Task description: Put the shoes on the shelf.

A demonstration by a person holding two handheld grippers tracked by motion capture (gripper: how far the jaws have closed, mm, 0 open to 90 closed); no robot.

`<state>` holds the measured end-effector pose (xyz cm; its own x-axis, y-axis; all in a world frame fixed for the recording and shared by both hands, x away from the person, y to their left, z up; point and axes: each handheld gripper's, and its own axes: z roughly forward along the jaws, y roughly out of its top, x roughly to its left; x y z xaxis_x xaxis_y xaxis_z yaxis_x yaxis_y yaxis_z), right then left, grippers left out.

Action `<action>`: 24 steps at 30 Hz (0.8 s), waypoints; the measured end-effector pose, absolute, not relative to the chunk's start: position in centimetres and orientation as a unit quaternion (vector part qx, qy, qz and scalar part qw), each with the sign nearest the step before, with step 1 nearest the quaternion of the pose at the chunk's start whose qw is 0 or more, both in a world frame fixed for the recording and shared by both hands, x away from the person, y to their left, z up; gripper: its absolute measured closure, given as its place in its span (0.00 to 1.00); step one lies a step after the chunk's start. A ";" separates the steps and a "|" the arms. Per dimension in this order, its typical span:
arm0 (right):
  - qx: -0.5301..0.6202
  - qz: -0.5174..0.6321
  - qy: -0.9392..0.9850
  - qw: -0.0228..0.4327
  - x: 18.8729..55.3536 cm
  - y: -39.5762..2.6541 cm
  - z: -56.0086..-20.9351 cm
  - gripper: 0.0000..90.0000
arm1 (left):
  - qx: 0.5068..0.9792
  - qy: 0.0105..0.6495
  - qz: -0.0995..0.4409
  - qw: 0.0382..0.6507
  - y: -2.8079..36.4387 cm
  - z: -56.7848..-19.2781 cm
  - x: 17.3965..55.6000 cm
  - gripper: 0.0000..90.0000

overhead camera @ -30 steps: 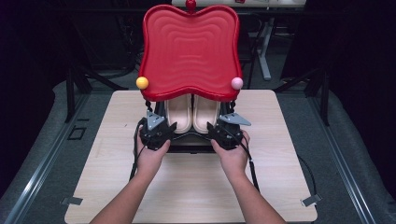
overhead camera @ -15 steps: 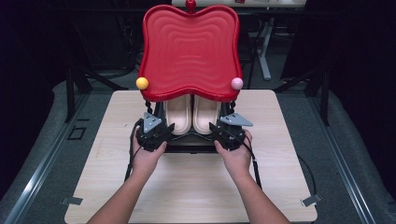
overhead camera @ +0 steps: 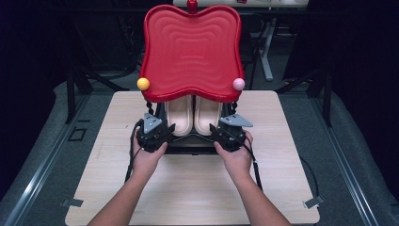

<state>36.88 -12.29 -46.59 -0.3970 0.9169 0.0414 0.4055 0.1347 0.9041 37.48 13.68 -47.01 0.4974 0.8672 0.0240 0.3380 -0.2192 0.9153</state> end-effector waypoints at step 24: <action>0.469 0.461 0.703 0.271 36.3 -12.5 -46.3 0.61 | 0.723 0.423 0.268 0.475 14.1 -46.5 36.7 0.60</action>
<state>36.34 -12.49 -46.34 -0.4141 0.9088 0.0518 0.4095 0.1352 0.9023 36.73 14.14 -46.49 0.4984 0.8668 -0.0143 0.3572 -0.1904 0.9144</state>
